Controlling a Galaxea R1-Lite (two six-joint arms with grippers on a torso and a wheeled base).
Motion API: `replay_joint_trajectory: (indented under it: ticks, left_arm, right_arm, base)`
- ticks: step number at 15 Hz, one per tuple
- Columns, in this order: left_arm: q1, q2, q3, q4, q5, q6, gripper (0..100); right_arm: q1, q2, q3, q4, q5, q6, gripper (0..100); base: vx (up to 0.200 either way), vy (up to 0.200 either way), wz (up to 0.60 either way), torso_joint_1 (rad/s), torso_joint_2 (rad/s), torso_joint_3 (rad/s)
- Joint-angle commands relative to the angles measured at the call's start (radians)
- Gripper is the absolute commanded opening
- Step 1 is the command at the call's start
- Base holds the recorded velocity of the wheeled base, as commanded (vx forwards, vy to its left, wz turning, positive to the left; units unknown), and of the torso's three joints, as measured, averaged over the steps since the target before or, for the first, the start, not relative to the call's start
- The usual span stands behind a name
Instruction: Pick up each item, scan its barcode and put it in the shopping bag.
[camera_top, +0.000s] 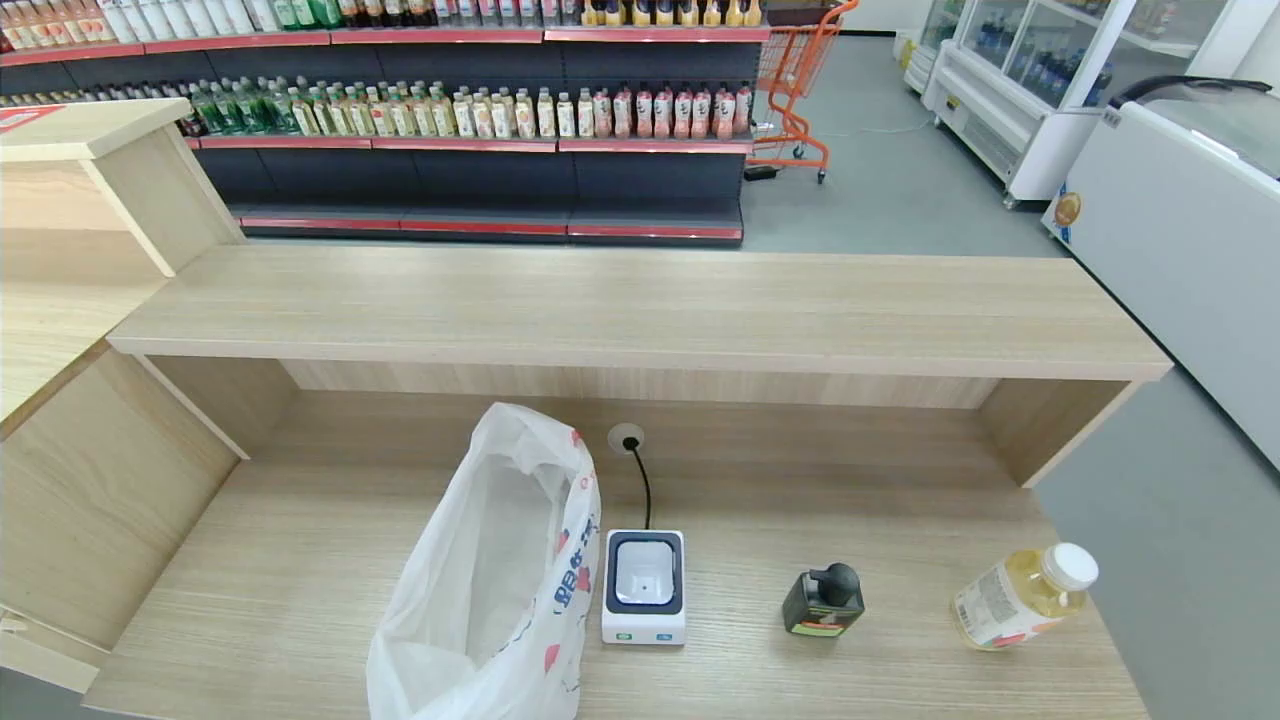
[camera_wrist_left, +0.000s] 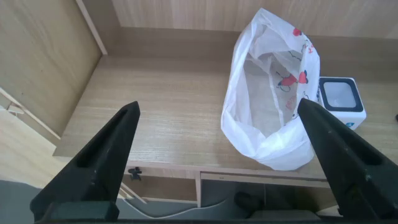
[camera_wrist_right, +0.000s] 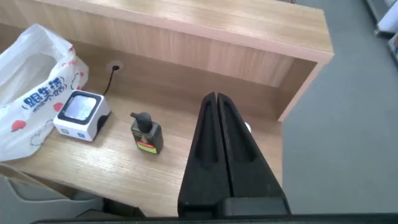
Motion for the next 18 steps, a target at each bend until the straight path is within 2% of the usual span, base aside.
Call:
replay_joint_trajectory:
  ticks: [1, 3, 6, 8, 9, 10, 12, 15, 18]
  left_arm:
    - [0.0, 0.0, 0.0, 0.0, 0.0, -0.001, 100]
    - [0.0, 0.0, 0.0, 0.0, 0.0, 0.001, 100]
    - [0.0, 0.0, 0.0, 0.0, 0.0, 0.001, 100]
    - [0.0, 0.0, 0.0, 0.0, 0.0, -0.001, 100]
    - [0.0, 0.0, 0.0, 0.0, 0.0, -0.001, 100]
    - [0.0, 0.0, 0.0, 0.0, 0.0, -0.001, 100]
    - [0.0, 0.0, 0.0, 0.0, 0.0, -0.001, 100]
    - [0.0, 0.0, 0.0, 0.0, 0.0, -0.001, 100]
    - [0.0, 0.0, 0.0, 0.0, 0.0, -0.001, 100]
  right_arm:
    - [0.068, 0.299, -0.156, 0.114, -0.033, 0.036, 0]
    - [0.068, 0.438, -0.141, 0.251, -0.03, 0.03, 0]
    - [0.071, 0.708, -0.145, 0.248, -0.03, 0.027, 0]
    - [0.073, 0.868, -0.145, 0.236, -0.03, -0.022, 0]
    - [0.076, 0.963, -0.141, 0.165, -0.03, -0.06, 0]
    - [0.082, 1.027, -0.139, 0.111, -0.03, -0.1, 100]
    - [0.083, 1.155, -0.153, 0.039, -0.032, -0.195, 100]
    - [0.097, 1.274, -0.199, 0.013, -0.027, -0.273, 100]
    - [0.14, 1.415, -0.26, -0.071, -0.019, -0.326, 100]
  base:
    - [0.0, 0.0, 0.0, 0.0, 0.0, 0.0]
    - [0.0, 0.0, 0.0, 0.0, 0.0, 0.0]
    - [0.0, 0.0, 0.0, 0.0, 0.0, 0.0]
    - [0.0, 0.0, 0.0, 0.0, 0.0, 0.0]
    - [0.0, 0.0, 0.0, 0.0, 0.0, 0.0]
    - [0.0, 0.0, 0.0, 0.0, 0.0, 0.0]
    - [0.0, 0.0, 0.0, 0.0, 0.0, 0.0]
    - [0.0, 0.0, 0.0, 0.0, 0.0, 0.0]
    - [0.0, 0.0, 0.0, 0.0, 0.0, 0.0]
